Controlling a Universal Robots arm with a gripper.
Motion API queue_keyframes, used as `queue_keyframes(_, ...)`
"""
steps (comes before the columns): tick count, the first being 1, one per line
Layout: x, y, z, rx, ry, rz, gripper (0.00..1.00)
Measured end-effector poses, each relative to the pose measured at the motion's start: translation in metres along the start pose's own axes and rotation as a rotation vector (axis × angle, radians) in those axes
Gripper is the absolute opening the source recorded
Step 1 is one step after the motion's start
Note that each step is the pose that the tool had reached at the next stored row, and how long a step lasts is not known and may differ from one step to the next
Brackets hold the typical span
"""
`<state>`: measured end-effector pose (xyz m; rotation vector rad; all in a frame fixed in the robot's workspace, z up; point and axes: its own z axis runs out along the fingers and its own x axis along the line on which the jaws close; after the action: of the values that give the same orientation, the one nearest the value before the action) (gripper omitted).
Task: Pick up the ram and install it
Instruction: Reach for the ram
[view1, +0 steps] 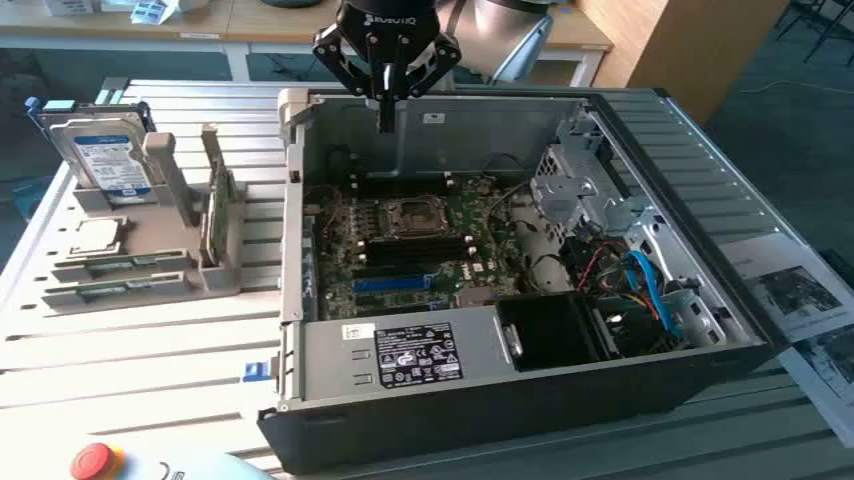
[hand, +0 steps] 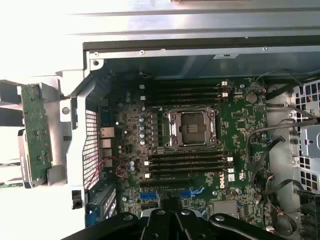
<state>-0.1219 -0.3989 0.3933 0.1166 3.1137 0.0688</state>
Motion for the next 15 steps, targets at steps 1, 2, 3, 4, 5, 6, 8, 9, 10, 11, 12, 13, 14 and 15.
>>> queue_keyframes(1, 0.0, 0.0, 0.0, 0.0, 0.0, 0.0, 0.1)
queue_keyframes(2, 0.0, 0.0, 0.0, 0.0, 0.0, 0.0, 0.1)
queue_keyframes(3, 0.0, 0.0, 0.0, 0.0, 0.0, 0.0, 0.1)
queue_keyframes(4, 0.0, 0.0, 0.0, 0.0, 0.0, 0.0, 0.1)
queue_keyframes(5, 0.0, 0.0, 0.0, 0.0, 0.0, 0.0, 0.1)
queue_keyframes(6, 0.0, 0.0, 0.0, 0.0, 0.0, 0.0, 0.1)
queue_keyframes(8, 0.0, 0.0, 0.0, 0.0, 0.0, 0.0, 0.1)
queue_keyframes(9, 0.0, 0.0, 0.0, 0.0, 0.0, 0.0, 0.1)
queue_keyframes(10, 0.0001, 0.0, 0.0, 0.0, 0.0, 0.0, 0.1)
queue_keyframes(11, 0.0005, 0.0, 0.0, 0.0, 0.0, 0.0, 0.1)
queue_keyframes(12, 0.0009, 0.0, 0.0, 0.0, -0.0001, 0.0, 0.1)
queue_keyframes(13, 0.0015, 0.0, 0.0, 0.0, 0.0, 0.0, 0.1)
queue_keyframes(14, 0.0023, 0.0001, -0.0001, 0.0, 0.0, 0.0, 0.1)
queue_keyframes(15, 0.0033, 0.0, -0.0001, 0.0, 0.0, 0.0, 0.1)
